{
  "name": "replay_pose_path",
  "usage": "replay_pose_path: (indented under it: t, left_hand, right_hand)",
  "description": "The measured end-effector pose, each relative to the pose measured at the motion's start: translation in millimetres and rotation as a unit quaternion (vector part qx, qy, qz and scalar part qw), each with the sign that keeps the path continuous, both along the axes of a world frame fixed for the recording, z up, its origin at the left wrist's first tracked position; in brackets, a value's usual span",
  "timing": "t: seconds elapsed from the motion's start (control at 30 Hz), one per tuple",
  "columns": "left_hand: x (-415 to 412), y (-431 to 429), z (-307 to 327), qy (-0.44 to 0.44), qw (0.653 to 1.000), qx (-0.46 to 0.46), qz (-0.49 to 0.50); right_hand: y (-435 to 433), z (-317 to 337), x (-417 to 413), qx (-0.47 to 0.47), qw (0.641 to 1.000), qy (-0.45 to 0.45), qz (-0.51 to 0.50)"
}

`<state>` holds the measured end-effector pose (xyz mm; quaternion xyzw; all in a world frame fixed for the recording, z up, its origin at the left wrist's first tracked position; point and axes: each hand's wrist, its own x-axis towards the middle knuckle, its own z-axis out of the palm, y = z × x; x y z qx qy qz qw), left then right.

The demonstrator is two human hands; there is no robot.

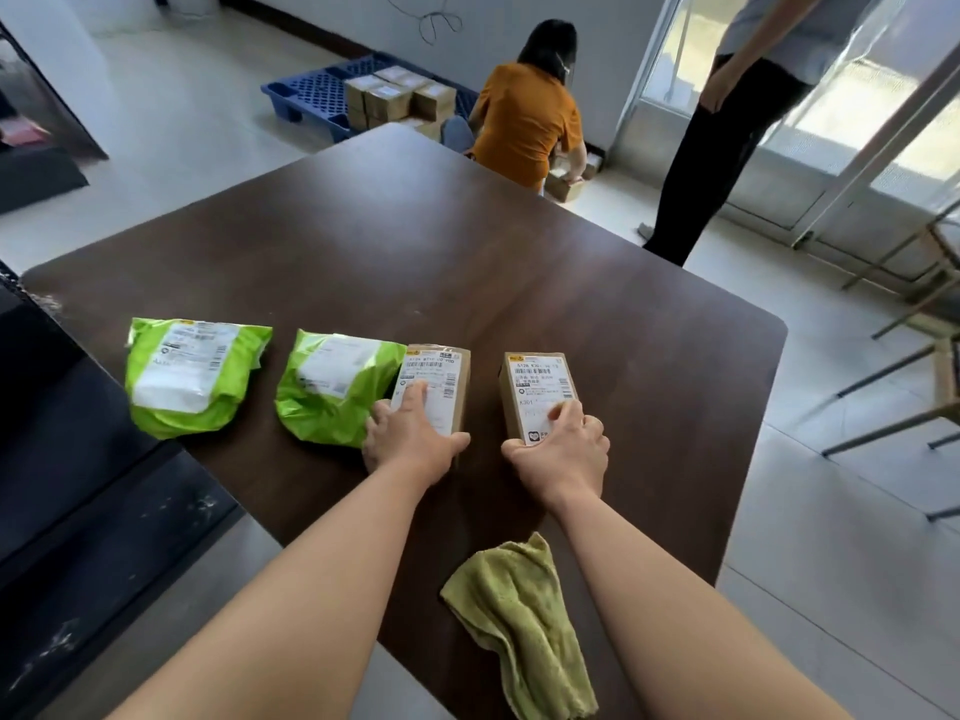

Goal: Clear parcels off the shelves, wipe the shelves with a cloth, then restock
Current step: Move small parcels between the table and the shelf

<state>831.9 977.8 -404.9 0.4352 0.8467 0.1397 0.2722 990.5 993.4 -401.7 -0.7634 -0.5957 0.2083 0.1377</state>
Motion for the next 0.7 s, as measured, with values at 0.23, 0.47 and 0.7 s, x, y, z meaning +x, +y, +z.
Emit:
replay_pose_path:
  t: [0.23, 0.47, 0.7]
  left_hand:
    - [5, 0, -14, 0.015, 1.000, -0.005, -0.008]
    - [7, -16, -3, 0.020, 1.000, 0.006, -0.015]
    - [23, -79, -2, -0.026, 0.999, -0.017, -0.039]
  right_hand:
    - [-5, -16, 8, -0.034, 0.999, 0.036, 0.013]
    - [-21, -8, 29, -0.027, 0.998, 0.040, 0.026]
    - [-67, 1, 45, -0.074, 0.996, 0.044, 0.026]
